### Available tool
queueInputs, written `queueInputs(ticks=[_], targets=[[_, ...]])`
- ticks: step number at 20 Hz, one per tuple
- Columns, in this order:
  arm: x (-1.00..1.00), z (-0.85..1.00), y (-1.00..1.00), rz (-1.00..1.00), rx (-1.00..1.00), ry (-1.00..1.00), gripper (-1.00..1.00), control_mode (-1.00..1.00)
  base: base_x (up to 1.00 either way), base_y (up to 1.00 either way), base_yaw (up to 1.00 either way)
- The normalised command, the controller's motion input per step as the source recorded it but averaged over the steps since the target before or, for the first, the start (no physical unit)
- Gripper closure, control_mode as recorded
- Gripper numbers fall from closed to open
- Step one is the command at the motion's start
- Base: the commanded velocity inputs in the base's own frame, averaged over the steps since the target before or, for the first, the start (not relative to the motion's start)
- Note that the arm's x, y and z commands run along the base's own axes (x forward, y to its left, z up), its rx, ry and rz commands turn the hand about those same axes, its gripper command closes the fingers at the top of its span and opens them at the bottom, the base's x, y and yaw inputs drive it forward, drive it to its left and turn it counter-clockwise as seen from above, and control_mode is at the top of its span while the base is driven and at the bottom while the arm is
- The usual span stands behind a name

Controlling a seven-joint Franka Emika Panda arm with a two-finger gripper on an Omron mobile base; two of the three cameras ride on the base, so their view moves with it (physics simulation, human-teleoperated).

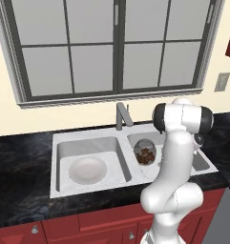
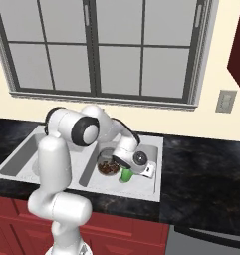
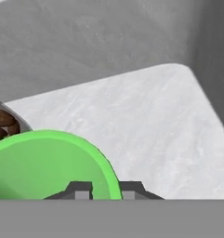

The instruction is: Pick the cup and jar and place them in the sink. Then turn on the water.

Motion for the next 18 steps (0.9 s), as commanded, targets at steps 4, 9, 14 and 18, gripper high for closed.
queueInputs(ticks=[4, 9, 14, 18], targets=[[0.01, 0.07, 0.0, 0.0, 0.0, 0.01, -1.0, -1.0, 0.0, 0.0, 0.0], [-0.04, 0.48, 0.15, 0.0, 0.0, 0.06, -1.0, -1.0, 0.0, 0.0, 0.0], [-0.03, 0.55, 0.25, 0.0, 0.0, 0.08, -1.0, -1.0, 0.0, 0.0, 0.0], [0.0, 0.84, 0.13, 0.0, 0.0, 0.11, -1.0, -1.0, 0.0, 0.0, 0.0]])
